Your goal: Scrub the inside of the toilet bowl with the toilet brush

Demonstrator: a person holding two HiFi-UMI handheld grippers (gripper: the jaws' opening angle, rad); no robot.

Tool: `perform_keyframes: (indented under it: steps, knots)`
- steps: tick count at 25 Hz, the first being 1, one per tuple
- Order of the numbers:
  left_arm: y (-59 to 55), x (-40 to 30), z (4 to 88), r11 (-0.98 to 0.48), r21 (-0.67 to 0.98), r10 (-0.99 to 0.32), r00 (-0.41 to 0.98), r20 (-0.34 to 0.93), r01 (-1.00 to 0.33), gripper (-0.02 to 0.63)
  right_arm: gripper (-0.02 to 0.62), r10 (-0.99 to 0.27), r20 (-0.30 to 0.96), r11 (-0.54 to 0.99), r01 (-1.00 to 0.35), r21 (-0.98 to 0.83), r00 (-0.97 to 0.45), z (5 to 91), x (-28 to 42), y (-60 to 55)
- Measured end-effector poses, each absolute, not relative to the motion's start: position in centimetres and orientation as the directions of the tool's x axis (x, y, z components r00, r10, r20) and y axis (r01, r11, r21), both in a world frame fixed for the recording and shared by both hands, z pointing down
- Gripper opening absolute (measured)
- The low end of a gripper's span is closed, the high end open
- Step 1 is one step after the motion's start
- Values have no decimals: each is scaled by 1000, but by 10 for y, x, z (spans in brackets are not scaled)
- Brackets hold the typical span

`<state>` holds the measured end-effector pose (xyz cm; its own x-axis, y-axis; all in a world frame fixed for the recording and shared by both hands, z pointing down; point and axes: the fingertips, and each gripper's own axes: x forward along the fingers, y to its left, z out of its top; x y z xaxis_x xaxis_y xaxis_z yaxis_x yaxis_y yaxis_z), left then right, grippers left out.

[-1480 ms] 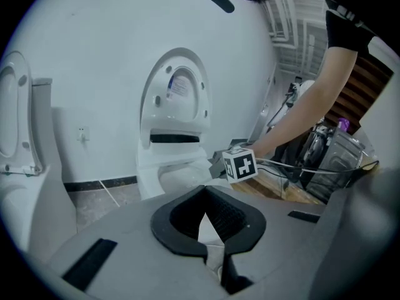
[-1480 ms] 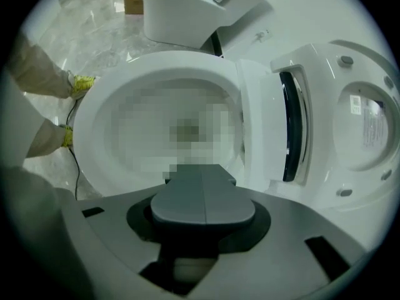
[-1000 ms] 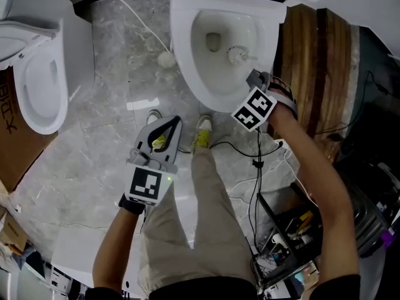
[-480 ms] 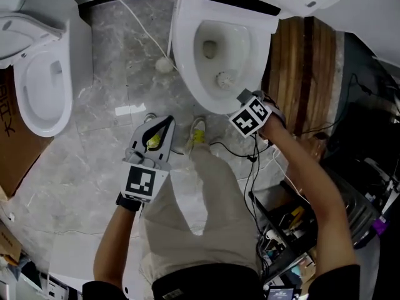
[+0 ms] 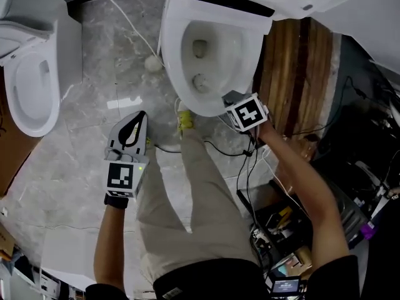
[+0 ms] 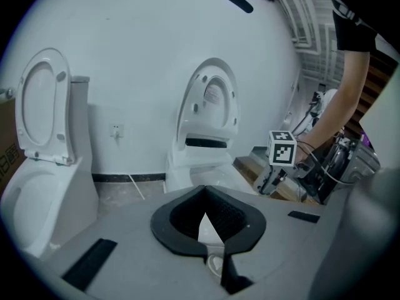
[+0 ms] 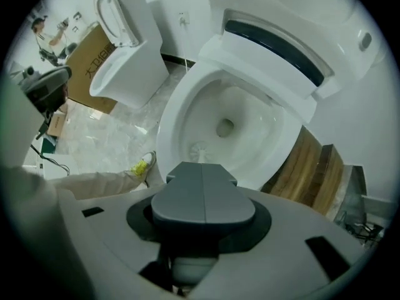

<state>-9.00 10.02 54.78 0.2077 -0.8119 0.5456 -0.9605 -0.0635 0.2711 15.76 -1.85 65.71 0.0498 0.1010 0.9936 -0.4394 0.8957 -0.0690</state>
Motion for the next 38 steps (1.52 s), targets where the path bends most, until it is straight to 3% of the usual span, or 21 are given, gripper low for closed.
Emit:
perform_keyframes:
  steps: [4,10,17,29,38]
  knots:
    - [76,-56,544,-41,293,-816,201,541,-955,17,164,128,992,889,-441,-123,-17,653,162,-22]
    - [33,-6,533,-57,317,-824,224,520,-947,17,166,158,981,923,-336,-187,-114,645,145,-34]
    - [9,13,534,-57,316,-822,224,523,-947,17,162,137,974,942,-279,-185,-183,649,122,-68]
    - [7,5,539,-13,293,-815,180,551,-956,17,160,-49,961,929,-366,-56,-271,668,73,-152]
    - [5,16,539,-33,293,-813,197,549,-956,17,160,-188,965,959,-248,139,-184,680,90,-189]
